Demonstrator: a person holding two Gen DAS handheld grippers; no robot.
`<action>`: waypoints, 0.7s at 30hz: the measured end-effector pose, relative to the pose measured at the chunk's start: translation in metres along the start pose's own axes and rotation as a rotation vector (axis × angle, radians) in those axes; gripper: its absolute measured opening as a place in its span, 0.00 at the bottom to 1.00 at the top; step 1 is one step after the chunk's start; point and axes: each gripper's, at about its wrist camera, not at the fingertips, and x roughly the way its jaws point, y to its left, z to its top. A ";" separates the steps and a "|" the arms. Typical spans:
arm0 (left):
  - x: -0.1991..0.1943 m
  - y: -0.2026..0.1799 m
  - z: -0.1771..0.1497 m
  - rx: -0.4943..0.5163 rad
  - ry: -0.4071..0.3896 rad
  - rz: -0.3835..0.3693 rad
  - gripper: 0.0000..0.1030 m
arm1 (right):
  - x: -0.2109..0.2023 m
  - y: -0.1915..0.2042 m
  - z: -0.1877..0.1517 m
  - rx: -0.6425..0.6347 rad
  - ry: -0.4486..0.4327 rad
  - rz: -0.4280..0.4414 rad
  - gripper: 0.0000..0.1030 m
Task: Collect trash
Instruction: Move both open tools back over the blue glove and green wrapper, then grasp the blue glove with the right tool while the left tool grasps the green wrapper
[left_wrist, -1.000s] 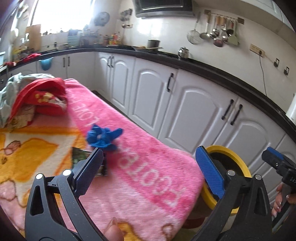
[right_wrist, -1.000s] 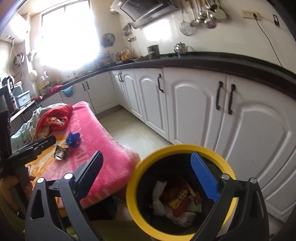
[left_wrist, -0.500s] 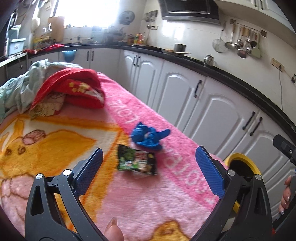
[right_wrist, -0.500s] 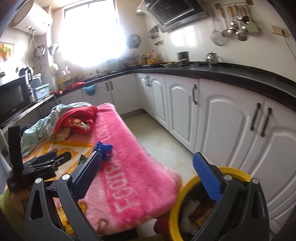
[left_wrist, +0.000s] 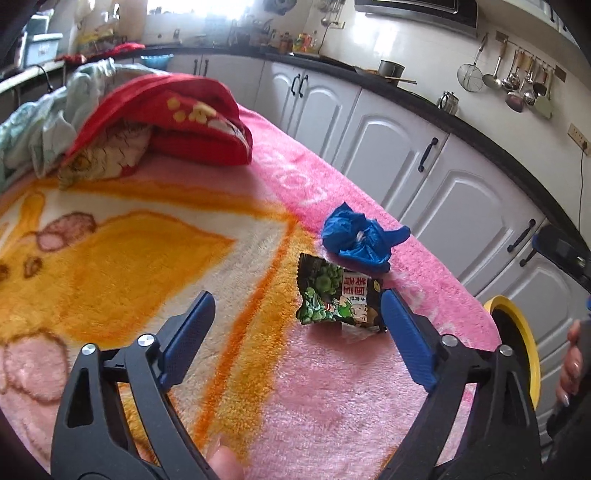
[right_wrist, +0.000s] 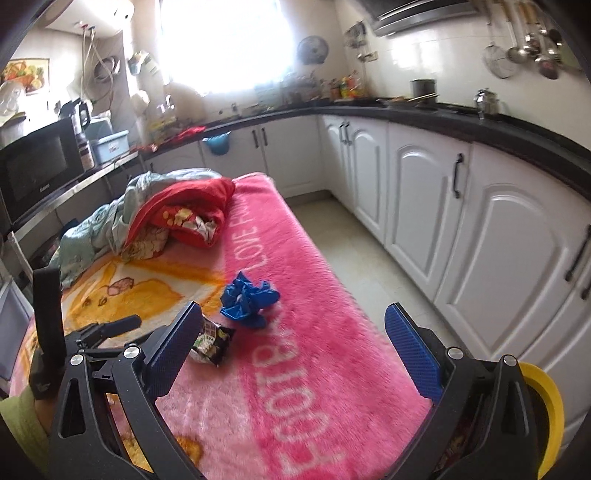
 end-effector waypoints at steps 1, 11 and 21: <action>0.003 0.001 0.000 -0.006 0.008 -0.012 0.73 | 0.011 0.002 0.003 -0.013 0.016 0.010 0.93; 0.036 0.011 0.002 -0.096 0.073 -0.104 0.55 | 0.090 0.011 0.007 -0.023 0.168 0.089 0.69; 0.040 0.009 0.003 -0.093 0.084 -0.116 0.38 | 0.146 0.019 -0.003 0.025 0.280 0.134 0.29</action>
